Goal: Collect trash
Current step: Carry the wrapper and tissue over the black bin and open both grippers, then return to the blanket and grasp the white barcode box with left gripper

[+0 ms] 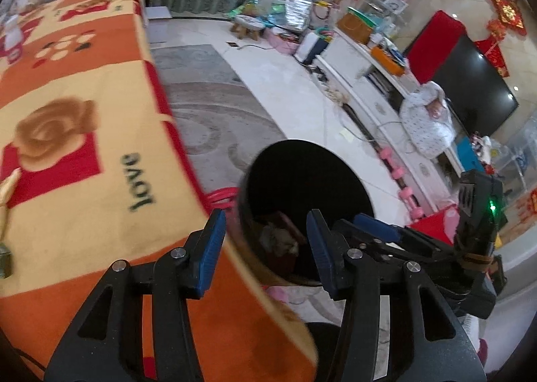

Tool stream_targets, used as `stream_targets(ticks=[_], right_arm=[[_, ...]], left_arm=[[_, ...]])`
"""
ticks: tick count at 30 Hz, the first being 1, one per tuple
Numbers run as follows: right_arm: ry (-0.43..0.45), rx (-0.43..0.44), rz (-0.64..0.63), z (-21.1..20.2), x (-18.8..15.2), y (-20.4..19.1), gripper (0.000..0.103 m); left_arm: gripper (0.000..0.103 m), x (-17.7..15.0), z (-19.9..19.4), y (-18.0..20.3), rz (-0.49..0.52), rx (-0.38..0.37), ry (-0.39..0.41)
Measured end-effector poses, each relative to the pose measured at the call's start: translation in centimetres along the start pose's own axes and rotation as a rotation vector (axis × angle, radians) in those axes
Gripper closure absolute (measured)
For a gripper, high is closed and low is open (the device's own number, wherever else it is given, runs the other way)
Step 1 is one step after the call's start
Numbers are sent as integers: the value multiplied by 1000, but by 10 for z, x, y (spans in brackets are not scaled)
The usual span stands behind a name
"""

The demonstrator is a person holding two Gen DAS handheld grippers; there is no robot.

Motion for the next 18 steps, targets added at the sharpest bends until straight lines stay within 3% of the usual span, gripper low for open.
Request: stream_targets(ticks=[10, 18], right_arm=[[-28, 38, -66, 11, -8, -42, 59], [-57, 92, -145, 20, -14, -97, 58]], left_arm=[[55, -21, -35, -50, 21, 171, 54], [55, -36, -65, -85, -28, 225, 73]])
Point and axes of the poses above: each gripper's, at about its wrist camera, not at the fingertips, and z roughly the way its jaws point, y to its right, x to its top, the point moved 7 cm from there along z, roughly the way its jaws point, and after that the axes turned 2 degrees about x, right-handed, at the moved point
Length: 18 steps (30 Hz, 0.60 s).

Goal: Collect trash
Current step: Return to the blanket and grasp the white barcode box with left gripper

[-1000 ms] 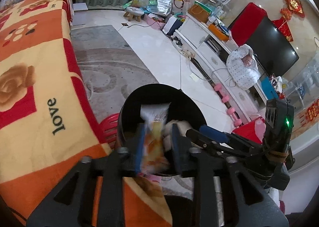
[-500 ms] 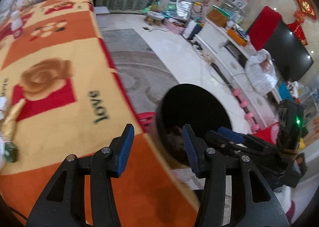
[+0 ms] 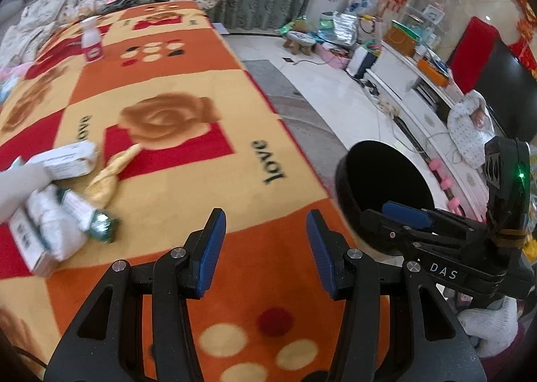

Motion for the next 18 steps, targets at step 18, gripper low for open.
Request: stream_targets(ticks=[18], right_arm=[[-100, 160, -202, 55, -8, -145, 54]], left_arm=[[54, -37, -67, -176, -295, 242, 49]])
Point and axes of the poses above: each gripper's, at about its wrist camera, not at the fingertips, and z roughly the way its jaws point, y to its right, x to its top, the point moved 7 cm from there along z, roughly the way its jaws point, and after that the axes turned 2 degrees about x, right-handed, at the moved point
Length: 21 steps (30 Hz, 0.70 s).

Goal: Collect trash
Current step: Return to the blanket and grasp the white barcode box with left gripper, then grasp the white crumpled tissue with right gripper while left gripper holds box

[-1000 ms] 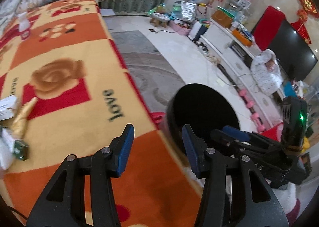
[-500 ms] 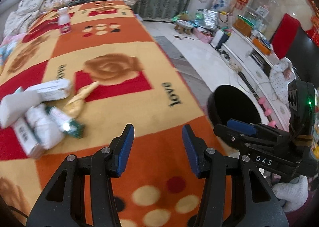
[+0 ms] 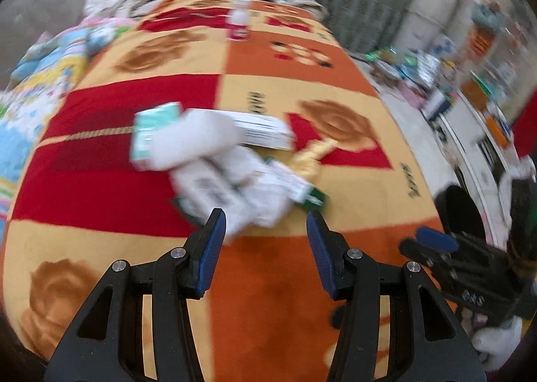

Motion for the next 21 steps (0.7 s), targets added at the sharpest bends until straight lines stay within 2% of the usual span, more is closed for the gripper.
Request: stream_targets(ticks=[5, 10, 12, 15, 16, 17, 21], right_arm=[[-11, 29, -59, 9, 6, -29, 53], [-21, 46, -103, 17, 14, -48, 52], [-27, 50, -111, 20, 15, -53, 51], [-37, 62, -119, 25, 17, -60, 51], [-38, 65, -125, 26, 18, -63, 51], [-38, 69, -131, 27, 19, -67, 51], [-33, 133, -168, 29, 24, -88, 51]], left_arm=[[54, 8, 16, -37, -133, 9, -16], [54, 14, 47, -42, -215, -52, -76], [54, 13, 58, -42, -224, -62, -95], [56, 14, 58, -45, -237, -75, -77], [64, 14, 57, -47, -234, -93, -83], [67, 12, 54, -48, -224, -109, -91], [71, 5, 37, -61, -169, -127, -110]])
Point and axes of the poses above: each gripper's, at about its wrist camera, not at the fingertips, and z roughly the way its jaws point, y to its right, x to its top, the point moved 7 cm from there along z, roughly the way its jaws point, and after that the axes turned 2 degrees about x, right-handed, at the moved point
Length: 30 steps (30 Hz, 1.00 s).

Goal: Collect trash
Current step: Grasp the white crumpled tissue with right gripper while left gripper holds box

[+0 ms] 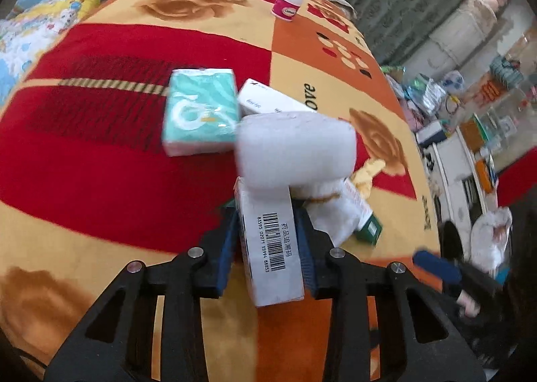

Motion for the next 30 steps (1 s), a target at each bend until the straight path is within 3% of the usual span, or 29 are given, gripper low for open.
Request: stream_targets(ticks=[7, 16, 18, 27, 30], right_arm=[[0, 35, -135, 30, 21, -44, 51], [-23, -106, -219, 92, 49, -42, 66], [-15, -103, -230, 90, 50, -37, 76], [-4, 8, -218, 44, 24, -48, 78], [-55, 32, -218, 36, 2, -53, 78]], left_arm=[[72, -10, -42, -37, 33, 69, 35], [72, -14, -53, -44, 10, 56, 50], [72, -16, -51, -40, 9, 45, 43], [72, -16, -52, -23, 29, 23, 49], [72, -17, -53, -24, 27, 27, 53]])
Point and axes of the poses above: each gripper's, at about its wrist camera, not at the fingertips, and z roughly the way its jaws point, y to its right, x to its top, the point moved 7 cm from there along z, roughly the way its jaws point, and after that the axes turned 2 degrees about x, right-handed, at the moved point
